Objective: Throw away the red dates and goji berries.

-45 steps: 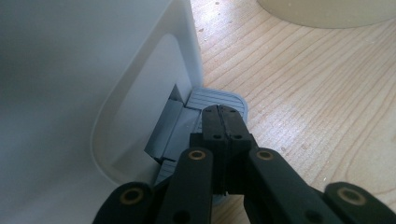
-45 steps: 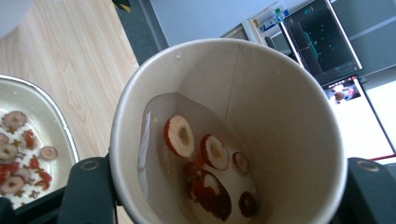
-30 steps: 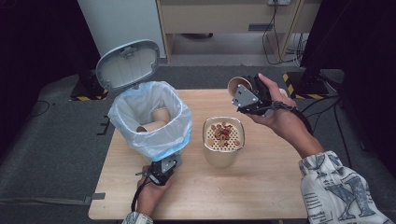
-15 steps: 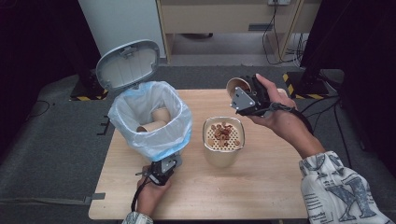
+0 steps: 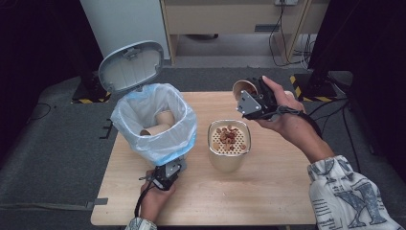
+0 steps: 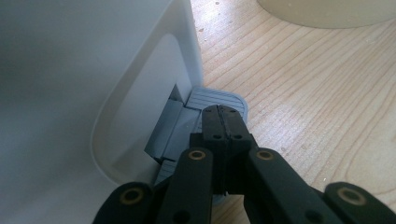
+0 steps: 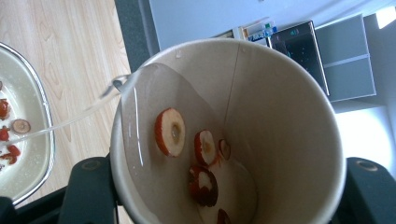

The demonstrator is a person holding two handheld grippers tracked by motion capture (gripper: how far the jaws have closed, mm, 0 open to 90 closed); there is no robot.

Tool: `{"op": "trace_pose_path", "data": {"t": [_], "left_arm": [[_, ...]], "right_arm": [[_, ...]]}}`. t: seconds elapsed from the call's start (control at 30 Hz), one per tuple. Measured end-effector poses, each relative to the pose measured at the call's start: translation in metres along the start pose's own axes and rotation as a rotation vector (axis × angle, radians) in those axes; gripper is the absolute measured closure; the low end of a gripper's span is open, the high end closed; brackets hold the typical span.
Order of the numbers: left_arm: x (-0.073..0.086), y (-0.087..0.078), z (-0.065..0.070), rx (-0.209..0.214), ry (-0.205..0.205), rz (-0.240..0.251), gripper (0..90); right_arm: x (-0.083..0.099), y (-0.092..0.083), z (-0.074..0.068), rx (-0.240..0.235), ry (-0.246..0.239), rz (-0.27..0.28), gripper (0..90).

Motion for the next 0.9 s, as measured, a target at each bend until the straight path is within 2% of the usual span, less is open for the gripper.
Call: {"op": "trace_pose_path", "data": {"t": [0.4,0.9], "left_arm": [[0.0001,-0.0002,-0.0002,0.000,0.000,-0.002,89.2],[0.0000,-0.0001,-0.0001,0.000,-0.001,-0.003,89.2]], "right_arm": [[-0.0035,-0.0004,0.0010,0.007,-0.021,-0.002,34.4],[-0.0037,0.0014,-0.0018,0.026,-0.098,-0.022,34.6]]}}
Point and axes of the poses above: each handheld gripper's, and its own axes: y roughly forward along the jaws, x roughly out of its underside, z roughly to its right, the point moved 6 cm from there along y, roughly forward along the jaws
